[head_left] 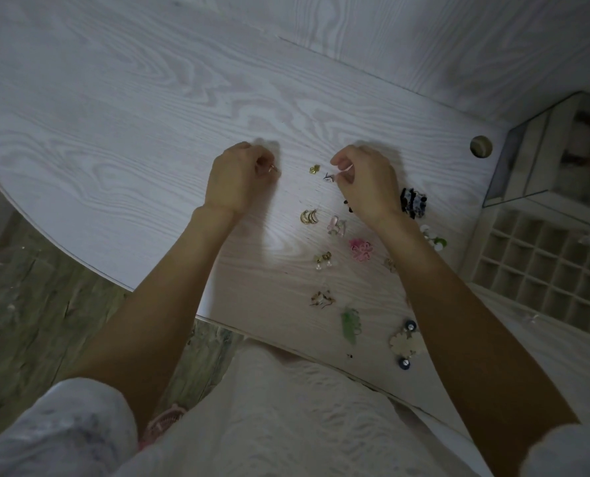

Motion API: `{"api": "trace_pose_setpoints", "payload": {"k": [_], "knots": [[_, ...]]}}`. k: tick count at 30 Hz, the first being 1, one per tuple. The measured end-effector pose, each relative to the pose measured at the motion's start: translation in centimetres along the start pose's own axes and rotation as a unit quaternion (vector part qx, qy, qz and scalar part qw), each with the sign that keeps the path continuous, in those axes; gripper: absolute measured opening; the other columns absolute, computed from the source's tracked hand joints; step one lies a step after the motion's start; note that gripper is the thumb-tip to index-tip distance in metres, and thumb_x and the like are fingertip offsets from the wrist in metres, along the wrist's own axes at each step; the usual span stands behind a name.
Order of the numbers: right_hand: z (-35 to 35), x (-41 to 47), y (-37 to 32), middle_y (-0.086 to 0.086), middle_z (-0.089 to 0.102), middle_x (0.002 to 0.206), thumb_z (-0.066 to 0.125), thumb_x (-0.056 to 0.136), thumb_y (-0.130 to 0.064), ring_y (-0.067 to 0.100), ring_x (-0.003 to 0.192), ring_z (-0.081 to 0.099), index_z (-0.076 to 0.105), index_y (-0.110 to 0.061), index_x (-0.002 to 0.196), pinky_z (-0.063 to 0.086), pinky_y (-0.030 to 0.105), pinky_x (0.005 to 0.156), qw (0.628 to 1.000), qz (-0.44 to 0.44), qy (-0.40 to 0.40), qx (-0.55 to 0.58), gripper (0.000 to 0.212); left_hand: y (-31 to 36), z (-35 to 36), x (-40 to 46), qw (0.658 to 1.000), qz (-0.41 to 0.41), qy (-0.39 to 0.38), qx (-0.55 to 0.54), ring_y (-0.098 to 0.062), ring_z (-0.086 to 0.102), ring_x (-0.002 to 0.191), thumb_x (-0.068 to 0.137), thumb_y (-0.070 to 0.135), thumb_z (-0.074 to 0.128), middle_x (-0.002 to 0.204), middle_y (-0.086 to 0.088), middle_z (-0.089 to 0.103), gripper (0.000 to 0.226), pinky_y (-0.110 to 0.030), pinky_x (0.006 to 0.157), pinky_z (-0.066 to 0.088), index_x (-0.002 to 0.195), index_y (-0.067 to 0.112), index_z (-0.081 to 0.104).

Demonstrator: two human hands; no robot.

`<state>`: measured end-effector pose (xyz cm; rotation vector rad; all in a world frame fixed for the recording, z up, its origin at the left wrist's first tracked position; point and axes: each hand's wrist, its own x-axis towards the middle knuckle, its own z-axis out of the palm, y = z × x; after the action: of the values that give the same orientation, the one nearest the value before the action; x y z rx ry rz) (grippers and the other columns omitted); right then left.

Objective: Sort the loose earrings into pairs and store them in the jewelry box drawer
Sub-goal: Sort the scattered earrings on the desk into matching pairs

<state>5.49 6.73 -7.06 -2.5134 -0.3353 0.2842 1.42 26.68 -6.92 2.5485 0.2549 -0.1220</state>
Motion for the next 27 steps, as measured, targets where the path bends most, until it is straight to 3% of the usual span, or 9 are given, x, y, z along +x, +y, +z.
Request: {"api": "trace_pose_setpoints", "payload": {"k": [4,7,13,22,27], "knots": [[0.0,-0.2,-0.1,0.005,0.062,0.102,0.060,0.084,-0.002,0.013,0.088,0.053,0.063,-0.012,0.103,0.043,0.023,0.073,1.000,-0.007,-0.013,0.006,0.022,0.7,0.1,0.4,1.000,0.009,-0.012,0.018,-0.023,0.062,0.087,0.082,0.013,0.063,0.096,-0.010,0.066,0.014,-0.032,0.080,0.047,0.095,0.011,0.069],[0.0,-0.3,-0.1,0.006,0.062,0.104,0.056,0.082,0.003,0.014,0.093,0.052,0.064,-0.012,0.104,0.039,0.022,0.073,0.999,-0.017,-0.030,-0.006,0.028,0.7,0.1,0.6,0.999,0.005,-0.036,0.030,-0.025,0.061,0.088,0.083,0.013,0.062,0.098,-0.011,0.064,0.012,-0.029,0.077,0.042,0.094,0.011,0.067],[0.7,-0.5,-0.7,0.008,0.063,0.104,0.057,0.080,-0.005,0.022,0.098,0.056,0.065,-0.010,0.103,0.049,0.031,0.076,0.999,-0.023,-0.031,-0.026,0.025,1.0,0.5,-0.3,0.995,0.019,-0.093,0.009,-0.023,0.059,0.092,0.087,0.007,0.055,0.098,-0.009,0.067,0.015,-0.024,0.076,0.036,0.101,0.008,0.061],[1.0,-0.6,-1.1,0.009,0.065,0.100,0.057,0.088,-0.006,0.023,0.097,0.057,0.066,-0.009,0.098,0.047,0.031,0.074,0.997,-0.025,-0.003,-0.071,0.014,0.7,0.7,-0.9,0.997,0.061,-0.011,0.050,-0.033,0.055,0.093,0.085,0.008,0.058,0.100,-0.018,0.060,0.019,-0.037,0.075,0.044,0.103,0.003,0.063],[1.1,-0.7,-1.1,0.008,0.066,0.098,0.058,0.088,-0.007,0.023,0.093,0.060,0.066,-0.010,0.098,0.052,0.034,0.075,0.997,-0.017,0.000,-0.073,0.013,1.0,0.6,-0.4,0.998,0.035,-0.027,0.055,-0.032,0.060,0.090,0.086,0.010,0.059,0.096,-0.016,0.066,0.015,-0.036,0.078,0.043,0.098,0.003,0.064]]}}
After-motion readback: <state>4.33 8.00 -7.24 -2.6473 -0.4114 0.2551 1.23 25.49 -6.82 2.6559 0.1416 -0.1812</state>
